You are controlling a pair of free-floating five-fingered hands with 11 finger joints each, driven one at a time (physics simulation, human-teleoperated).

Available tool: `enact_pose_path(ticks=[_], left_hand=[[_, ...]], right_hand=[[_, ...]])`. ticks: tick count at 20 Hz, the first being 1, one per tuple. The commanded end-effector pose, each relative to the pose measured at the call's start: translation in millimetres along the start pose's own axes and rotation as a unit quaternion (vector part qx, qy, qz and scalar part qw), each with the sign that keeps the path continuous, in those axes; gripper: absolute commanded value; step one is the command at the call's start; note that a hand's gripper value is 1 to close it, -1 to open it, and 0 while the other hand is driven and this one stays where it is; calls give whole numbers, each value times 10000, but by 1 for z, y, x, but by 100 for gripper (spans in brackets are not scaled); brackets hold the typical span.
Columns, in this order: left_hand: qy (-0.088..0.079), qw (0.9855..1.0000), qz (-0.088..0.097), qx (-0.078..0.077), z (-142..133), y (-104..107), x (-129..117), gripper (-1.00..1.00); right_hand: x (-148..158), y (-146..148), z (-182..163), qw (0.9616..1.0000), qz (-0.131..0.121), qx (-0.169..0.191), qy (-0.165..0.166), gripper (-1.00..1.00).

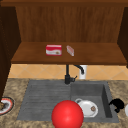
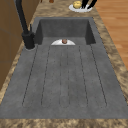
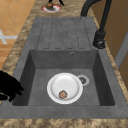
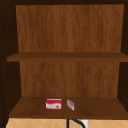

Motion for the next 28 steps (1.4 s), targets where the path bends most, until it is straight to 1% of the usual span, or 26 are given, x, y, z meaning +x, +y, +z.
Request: enact_pose_path(ticks=[1,2,3,5,6,7,8,10,12,13,15,17,18,19,21,22,24,26,28], left_hand=[[-18,10000,-35,51,5,0,2,-100],[-71,9998,-142,126,9,-1,5,-100],[-122,9995,-274,122,5,0,8,-100],[-141,9995,-201,174,16,6,6,-100],[-185,9993,-243,231,22,9,6,-100],[-214,9991,-293,238,25,10,8,-100],[-215,9991,-301,214,27,11,8,-100],[-196,9989,-387,205,29,16,11,-100],[-133,9992,-317,199,37,19,16,-100],[-39,9995,-301,121,38,16,21,-100],[18,9994,-332,106,41,15,32,-100],[84,9997,-205,131,52,14,39,-100],[91,9997,-175,131,58,14,43,-100],[55,9997,-163,145,65,14,46,-100],[-192,9991,-312,218,75,13,54,-100],[-268,9987,-374,240,79,14,57,-100],[-331,9981,-423,316,89,14,61,-100],[-417,9968,-512,443,97,13,64,-100],[-473,9958,-587,523,104,17,69,-100]], right_hand=[[0,0,0,10000,0,0,0,0],[0,0,0,10000,0,0,0,0],[0,0,0,10000,0,0,0,0],[0,0,0,10000,0,0,0,0],[0,0,0,10000,0,0,0,0],[0,0,0,10000,0,0,0,0],[0,0,0,10000,0,0,0,0],[0,0,0,10000,0,0,0,0],[0,0,0,10000,0,0,0,0],[0,0,0,10000,0,0,0,0],[0,0,0,10000,0,0,0,0],[0,0,0,10000,0,0,0,0],[0,0,0,10000,0,0,0,0],[0,0,0,10000,0,0,0,0],[0,0,0,10000,0,0,0,0],[0,0,0,10000,0,0,0,0],[0,0,0,10000,0,0,0,0],[0,0,0,10000,0,0,0,0],[0,0,0,10000,0,0,0,0]])
